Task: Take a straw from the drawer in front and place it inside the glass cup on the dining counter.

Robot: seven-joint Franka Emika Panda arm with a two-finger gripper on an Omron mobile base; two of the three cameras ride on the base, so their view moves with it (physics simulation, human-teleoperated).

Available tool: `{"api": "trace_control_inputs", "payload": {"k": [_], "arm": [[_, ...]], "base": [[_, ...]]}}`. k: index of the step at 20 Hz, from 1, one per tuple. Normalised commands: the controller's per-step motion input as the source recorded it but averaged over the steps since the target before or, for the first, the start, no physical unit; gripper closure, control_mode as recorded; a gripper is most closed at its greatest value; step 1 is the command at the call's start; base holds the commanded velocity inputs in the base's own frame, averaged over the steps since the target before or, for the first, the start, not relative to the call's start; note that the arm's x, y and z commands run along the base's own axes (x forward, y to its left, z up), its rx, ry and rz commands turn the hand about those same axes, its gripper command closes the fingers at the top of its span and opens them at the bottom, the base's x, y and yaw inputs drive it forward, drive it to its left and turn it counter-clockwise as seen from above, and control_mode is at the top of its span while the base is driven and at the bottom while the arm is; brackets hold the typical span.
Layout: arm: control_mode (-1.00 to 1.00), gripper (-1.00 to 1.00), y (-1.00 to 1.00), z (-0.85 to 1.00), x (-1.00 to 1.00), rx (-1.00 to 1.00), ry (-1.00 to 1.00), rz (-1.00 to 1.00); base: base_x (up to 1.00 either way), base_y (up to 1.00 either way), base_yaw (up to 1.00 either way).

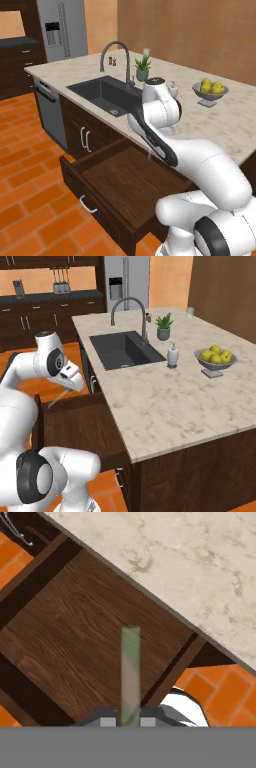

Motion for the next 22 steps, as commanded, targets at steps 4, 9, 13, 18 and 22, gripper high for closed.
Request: {"api": "trace_control_inputs", "payload": {"k": [4,9,13,18,22], "arm": [[-1.0,1.0,-0.47,0.17,-0.17,0.0,0.0,0.18],[-1.0,1.0,-0.43,0.0,-0.06,0.0,-0.01,0.07],[1.0,1.0,0.0,0.0,0.0,0.0,0.0,0.0],[1.0,1.0,0.0,0.0,0.0,0.0,0.0,0.0],[1.0,1.0,0.0,0.0,0.0,0.0,0.0,0.0]], "base": [[0.0,0.0,0.0],[0.0,0.0,0.0],[-0.95,-0.76,0.01],[-0.7,-1.0,0.01],[0.11,-1.0,0.19]]}}
